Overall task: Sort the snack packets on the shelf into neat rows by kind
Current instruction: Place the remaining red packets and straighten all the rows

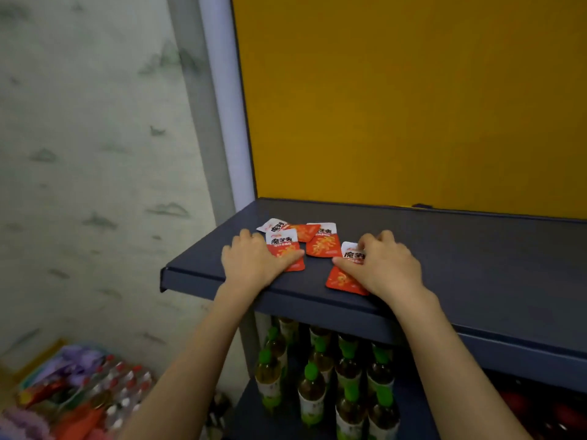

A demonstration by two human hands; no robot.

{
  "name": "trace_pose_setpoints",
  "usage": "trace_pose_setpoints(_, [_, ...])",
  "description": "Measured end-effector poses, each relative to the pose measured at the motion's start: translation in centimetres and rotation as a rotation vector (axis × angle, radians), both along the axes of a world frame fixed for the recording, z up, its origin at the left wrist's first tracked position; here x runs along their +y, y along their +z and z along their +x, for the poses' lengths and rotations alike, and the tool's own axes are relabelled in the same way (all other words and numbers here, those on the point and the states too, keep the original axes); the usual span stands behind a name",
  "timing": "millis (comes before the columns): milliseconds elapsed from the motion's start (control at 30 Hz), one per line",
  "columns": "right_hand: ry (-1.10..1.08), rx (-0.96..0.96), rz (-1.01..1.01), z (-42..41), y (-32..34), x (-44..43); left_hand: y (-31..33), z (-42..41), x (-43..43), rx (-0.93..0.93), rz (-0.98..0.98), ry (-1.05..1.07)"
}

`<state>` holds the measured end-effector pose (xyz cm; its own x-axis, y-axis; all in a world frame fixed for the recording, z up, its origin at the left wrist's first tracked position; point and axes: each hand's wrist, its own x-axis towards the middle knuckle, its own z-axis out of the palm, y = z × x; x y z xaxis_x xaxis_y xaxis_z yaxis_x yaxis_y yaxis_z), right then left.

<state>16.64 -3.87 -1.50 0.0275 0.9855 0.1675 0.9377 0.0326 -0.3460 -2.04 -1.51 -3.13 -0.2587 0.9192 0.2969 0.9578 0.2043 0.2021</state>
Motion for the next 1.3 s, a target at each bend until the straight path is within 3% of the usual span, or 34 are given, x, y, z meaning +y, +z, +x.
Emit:
trace_pose_setpoints(100, [-0.04, 0.043, 0.0, 0.3, -0.2, 0.2, -0.2, -0.6, 1.6, -0.068, -0.02, -0.039])
trace_pose_setpoints(400, [-0.084, 0.207, -0.068, 2.0, 0.6, 1.9, 0.5, -3.5, 2.4, -0.578, -0.055, -0.169])
trace_pose_setpoints(567, [0.019, 0.365, -0.068, 1.7, 2.1, 3.4, 0.8, -3.8, 4.1, -0.595, -0.022, -0.097])
trace_pose_setpoints(700, [0.024, 0.561, -0.046, -0.9, 2.1, 6.1, 0.9, -3.2, 5.9, -0.47, -0.098, -0.045])
trace_pose_setpoints(967, [-0.04, 0.406, -0.087, -4.3, 0.1, 8.7, 1.6, -1.5, 8.1, -0.42, -0.136, -0.04])
trace_pose_setpoints(1133, [-0.048, 0.272, -0.062, -4.5, -0.4, 8.9, 2.6, 0.1, 8.9, -0.645, -0.14, -0.099])
trace_pose_setpoints(1300, [-0.047, 0.26, -0.054, -4.6, -0.5, 9.2, 2.1, 0.8, 11.0, -0.892, -0.082, -0.109])
